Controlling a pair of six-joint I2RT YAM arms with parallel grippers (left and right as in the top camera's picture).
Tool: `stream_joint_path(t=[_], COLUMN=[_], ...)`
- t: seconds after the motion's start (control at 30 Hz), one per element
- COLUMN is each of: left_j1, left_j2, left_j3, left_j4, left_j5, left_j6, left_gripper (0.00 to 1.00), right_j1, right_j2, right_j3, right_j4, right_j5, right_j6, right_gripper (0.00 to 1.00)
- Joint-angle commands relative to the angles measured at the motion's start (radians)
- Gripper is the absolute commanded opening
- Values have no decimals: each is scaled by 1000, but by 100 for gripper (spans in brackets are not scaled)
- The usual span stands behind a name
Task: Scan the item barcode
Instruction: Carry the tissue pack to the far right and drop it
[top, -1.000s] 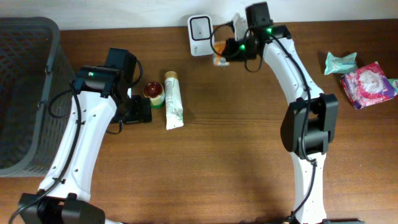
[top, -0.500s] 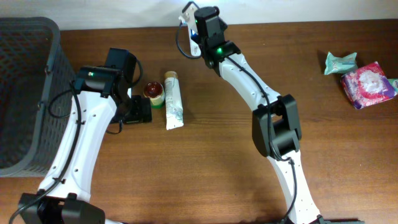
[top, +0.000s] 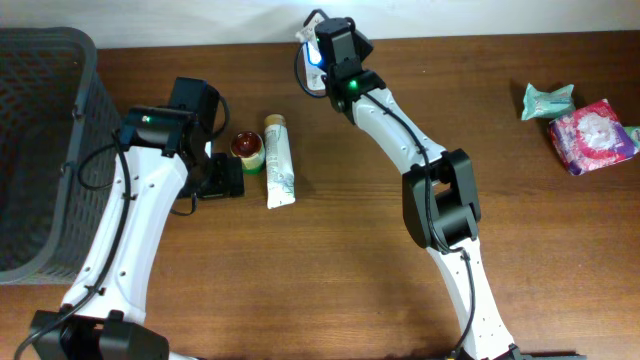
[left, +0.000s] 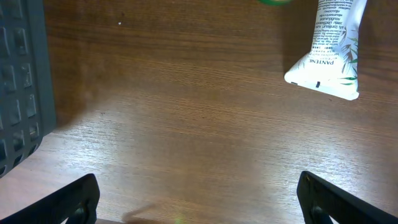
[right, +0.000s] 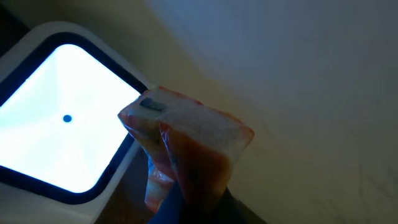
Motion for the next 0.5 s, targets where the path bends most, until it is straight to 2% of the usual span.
stream_joint_path(t=[0.0,0.23,0.37,0.47], left_j1=[3,3,3,3], left_j2=[-15,-15,-15,-15], left_j3=[-3,-3,-3,-3], left_j4=[-1,-1,-1,-1], left_j5=[-7,-7,-7,-7], left_j6=[-10,-10,-10,-10], left_gripper=[99,99,99,99], right_j1=[-50,-283,-449,-561], right_j2=[-122,-189,-183,-183], right_j3=[63,86,70,31], right_j4=[-65,-487,-732,-792], right_j5=[43,39,-127,-179], right_j6=[133,408,441,460], right_gripper=[4,4,4,4])
